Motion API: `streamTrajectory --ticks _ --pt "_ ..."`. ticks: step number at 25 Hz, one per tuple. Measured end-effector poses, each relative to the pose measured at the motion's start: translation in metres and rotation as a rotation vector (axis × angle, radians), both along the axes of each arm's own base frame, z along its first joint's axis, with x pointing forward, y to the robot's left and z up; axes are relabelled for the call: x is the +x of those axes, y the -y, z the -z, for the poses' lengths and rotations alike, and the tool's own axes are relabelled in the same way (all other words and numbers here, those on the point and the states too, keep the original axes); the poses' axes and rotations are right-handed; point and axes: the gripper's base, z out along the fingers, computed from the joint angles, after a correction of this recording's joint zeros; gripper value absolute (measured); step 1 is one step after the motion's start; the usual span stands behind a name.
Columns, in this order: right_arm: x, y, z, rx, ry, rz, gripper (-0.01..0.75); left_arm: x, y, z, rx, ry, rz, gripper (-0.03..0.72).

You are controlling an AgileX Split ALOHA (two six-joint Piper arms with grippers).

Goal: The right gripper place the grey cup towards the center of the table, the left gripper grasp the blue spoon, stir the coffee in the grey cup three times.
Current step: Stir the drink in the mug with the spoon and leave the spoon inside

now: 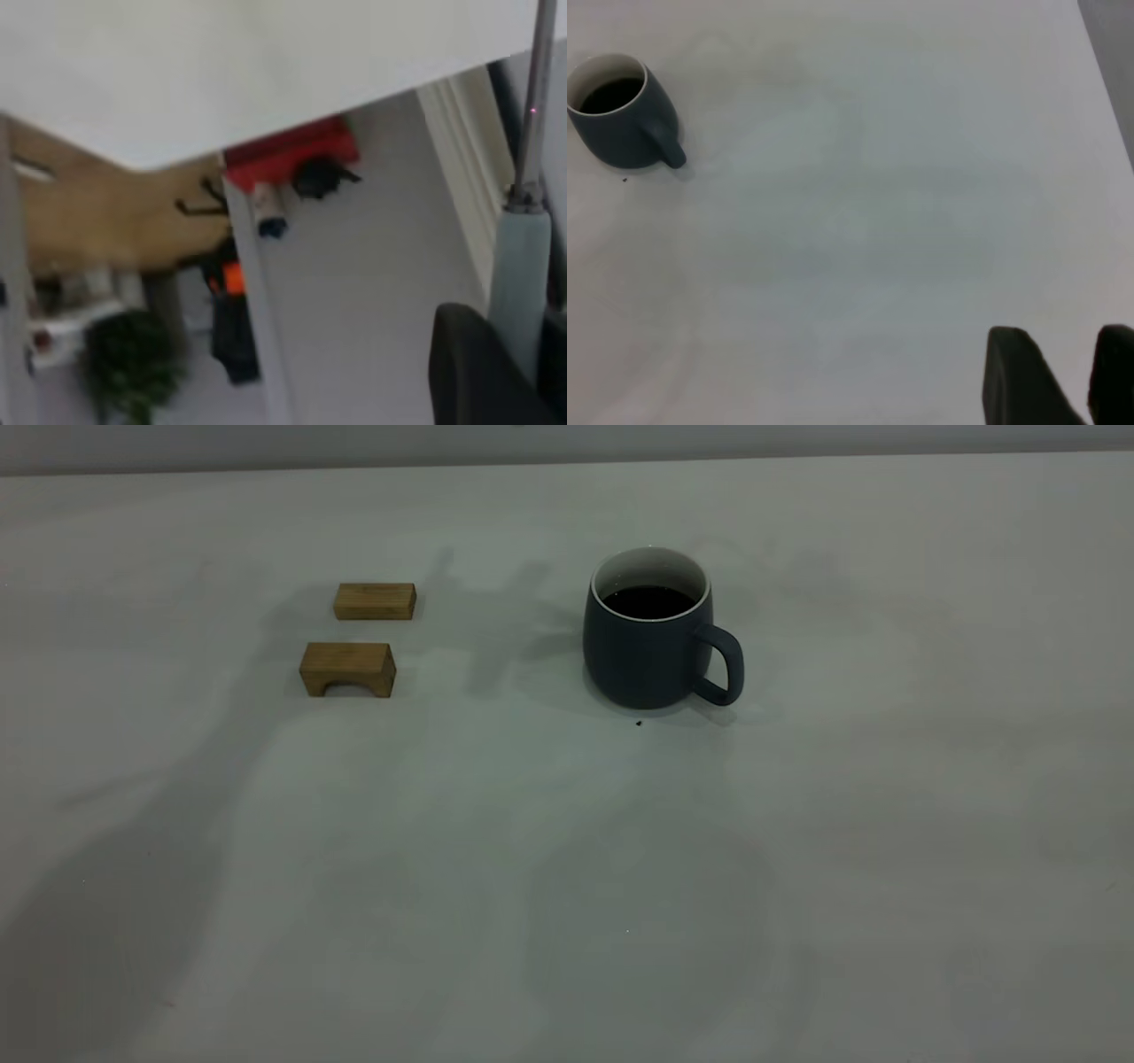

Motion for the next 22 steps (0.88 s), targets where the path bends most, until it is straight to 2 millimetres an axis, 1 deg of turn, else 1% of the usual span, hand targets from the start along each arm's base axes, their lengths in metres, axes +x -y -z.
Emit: streamTrajectory --ticks 3,8,11,12,16,22 --pt "0.0 0.0 0.0 0.0 0.0 0.0 0.238 0.002 0.007 0.015 -0.043 -0.119 -0.047 0.149" --pt "0.0 0.0 0.0 0.0 0.0 0.0 0.238 0.008 0.015 0.057 -0.162 -0.25 -0.074 0.149" --pt "0.0 0.0 0.0 0.0 0.0 0.0 0.238 0.008 0.019 0.082 -0.177 -0.293 -0.073 0.149" --pt "0.0 0.0 0.0 0.0 0.0 0.0 0.238 0.008 0.021 0.09 -0.18 -0.308 -0.072 0.149" --pt "0.0 0.0 0.0 0.0 0.0 0.0 0.238 0.005 0.029 0.114 -0.222 -0.322 -0.053 0.149" --pt "0.0 0.0 0.0 0.0 0.0 0.0 0.238 0.002 0.032 0.137 -0.211 -0.311 -0.029 0.149"
